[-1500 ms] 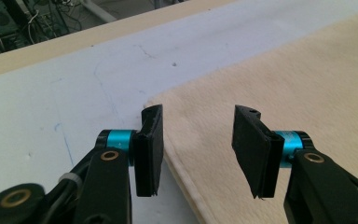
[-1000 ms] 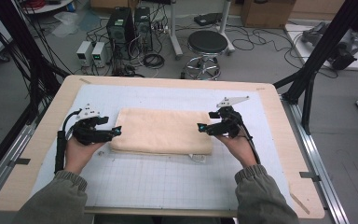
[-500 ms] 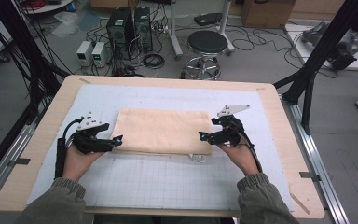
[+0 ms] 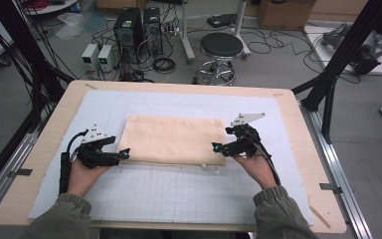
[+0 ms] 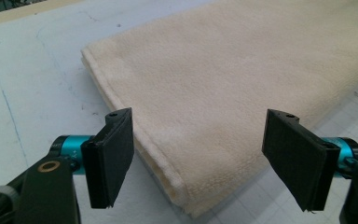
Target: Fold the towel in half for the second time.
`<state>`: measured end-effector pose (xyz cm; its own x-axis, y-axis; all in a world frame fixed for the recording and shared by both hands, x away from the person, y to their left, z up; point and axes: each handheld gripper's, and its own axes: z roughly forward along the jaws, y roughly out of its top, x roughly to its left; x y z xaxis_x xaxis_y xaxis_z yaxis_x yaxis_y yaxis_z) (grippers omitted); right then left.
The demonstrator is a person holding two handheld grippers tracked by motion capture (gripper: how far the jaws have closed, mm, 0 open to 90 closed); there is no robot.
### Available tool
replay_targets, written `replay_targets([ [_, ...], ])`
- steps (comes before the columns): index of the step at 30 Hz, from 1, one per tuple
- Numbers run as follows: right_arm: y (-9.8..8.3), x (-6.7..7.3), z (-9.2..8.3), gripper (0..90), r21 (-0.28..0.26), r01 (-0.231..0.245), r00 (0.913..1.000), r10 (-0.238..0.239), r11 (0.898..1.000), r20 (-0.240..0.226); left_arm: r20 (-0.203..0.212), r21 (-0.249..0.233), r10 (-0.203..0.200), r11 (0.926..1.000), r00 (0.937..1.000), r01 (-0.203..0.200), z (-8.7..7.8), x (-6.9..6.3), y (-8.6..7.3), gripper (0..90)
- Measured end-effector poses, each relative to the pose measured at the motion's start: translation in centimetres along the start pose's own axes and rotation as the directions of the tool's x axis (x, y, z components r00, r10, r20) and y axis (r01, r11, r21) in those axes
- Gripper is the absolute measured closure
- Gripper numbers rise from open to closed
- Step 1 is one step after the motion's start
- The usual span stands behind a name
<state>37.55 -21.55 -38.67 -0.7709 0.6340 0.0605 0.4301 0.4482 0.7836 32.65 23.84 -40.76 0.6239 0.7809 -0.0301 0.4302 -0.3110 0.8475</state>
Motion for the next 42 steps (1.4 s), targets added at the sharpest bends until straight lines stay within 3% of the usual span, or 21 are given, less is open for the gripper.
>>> replay_targets([
  [19,-0.2,0.6,-1.8,12.7,-0.011,0.007,0.9999,-0.007,1.0,0.007,0.001,-0.041,0.008,0.9991,1.0,-0.008,-2.7,-0.6,-0.5,22.5],
  [42,-4.3,1.5,-4.0,12.4,-0.04,-0.002,0.9999,0.003,0.999,0.011,-0.001,-0.031,0.031,0.999,0.9995,-0.031,-5.3,-1.8,-1.8,17.3],
])
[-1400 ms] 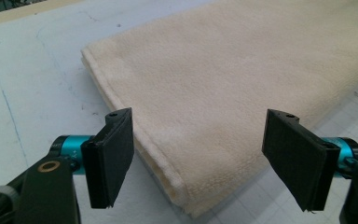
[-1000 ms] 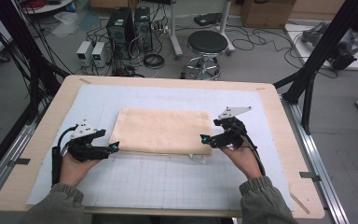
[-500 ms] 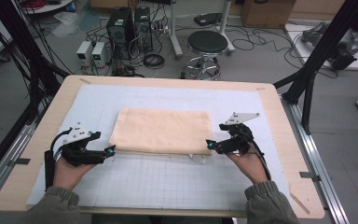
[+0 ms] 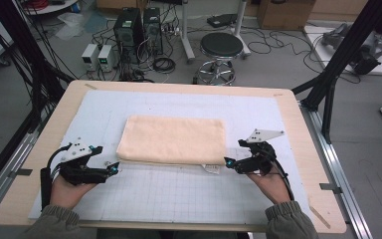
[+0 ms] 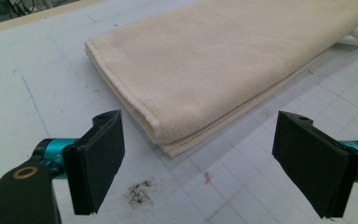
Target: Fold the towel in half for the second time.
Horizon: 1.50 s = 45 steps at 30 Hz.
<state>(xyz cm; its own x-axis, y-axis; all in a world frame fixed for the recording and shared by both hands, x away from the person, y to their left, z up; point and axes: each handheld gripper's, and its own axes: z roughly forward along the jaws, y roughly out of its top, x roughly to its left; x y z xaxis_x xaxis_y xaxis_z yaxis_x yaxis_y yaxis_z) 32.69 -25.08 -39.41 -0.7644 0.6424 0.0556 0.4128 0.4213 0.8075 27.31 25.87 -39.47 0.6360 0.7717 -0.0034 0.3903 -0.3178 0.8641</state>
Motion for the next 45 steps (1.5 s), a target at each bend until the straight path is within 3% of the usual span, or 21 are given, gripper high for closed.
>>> replay_targets([
  [27,-4.2,1.5,-3.1,12.3,-0.043,-0.036,0.999,0.037,0.998,0.025,0.005,0.004,0.0,1.0,1.0,0.0,-2.3,-1.3,-2.1,14.7],
  [45,-5.9,2.6,-4.8,11.6,-0.064,-0.041,0.9987,0.043,0.997,0.027,0.005,0.008,0.008,0.9999,1.0,-0.008,-3.4,-2.5,-2.9,14.5],
])
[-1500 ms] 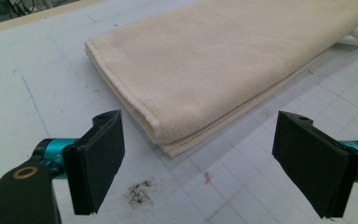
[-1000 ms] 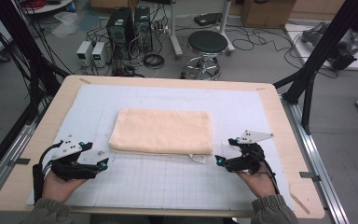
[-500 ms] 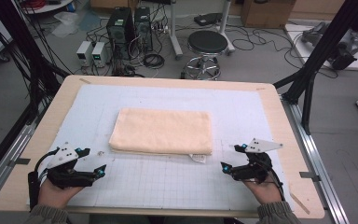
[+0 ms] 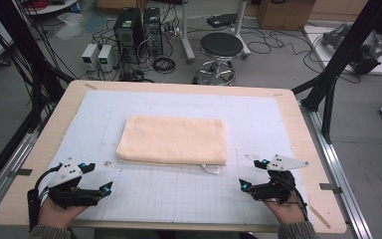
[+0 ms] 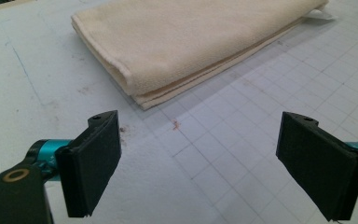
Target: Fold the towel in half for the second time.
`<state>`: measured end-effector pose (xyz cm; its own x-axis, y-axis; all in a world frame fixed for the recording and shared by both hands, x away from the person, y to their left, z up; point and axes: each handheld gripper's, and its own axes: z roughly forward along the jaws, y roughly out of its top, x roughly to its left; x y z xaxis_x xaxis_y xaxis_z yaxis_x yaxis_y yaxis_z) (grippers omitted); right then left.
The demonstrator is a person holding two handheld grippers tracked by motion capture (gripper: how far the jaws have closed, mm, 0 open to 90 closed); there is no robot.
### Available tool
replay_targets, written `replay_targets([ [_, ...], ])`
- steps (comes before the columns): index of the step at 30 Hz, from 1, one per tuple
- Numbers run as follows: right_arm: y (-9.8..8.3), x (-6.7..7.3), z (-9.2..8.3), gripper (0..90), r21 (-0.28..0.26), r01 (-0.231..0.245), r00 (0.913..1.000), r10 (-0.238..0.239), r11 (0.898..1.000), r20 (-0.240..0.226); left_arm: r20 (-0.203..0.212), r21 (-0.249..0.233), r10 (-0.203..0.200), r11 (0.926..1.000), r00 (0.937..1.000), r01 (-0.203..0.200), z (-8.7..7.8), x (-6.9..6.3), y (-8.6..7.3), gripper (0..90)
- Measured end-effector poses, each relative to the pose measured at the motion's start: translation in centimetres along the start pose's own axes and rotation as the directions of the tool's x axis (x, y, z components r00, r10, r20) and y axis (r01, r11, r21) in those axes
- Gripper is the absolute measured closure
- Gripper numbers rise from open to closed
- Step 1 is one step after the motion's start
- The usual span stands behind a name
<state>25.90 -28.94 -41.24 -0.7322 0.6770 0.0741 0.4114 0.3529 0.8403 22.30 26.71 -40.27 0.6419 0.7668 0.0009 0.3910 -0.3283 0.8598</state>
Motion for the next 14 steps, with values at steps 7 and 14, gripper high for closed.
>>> replay_targets([
  [7,-0.3,0.22,0.03,11.6,0.012,-0.002,1.0,0.002,1.0,-0.003,0.006,-0.003,0.006,1.0,1.0,-0.006,0.06,-0.13,-0.1,14.5],
  [14,-0.46,0.2,0.48,11.6,0.023,0.0,0.9999,0.001,1.0,-0.011,0.009,0.001,0.012,0.9999,0.9999,-0.012,0.39,0.02,-0.06,14.5],
])
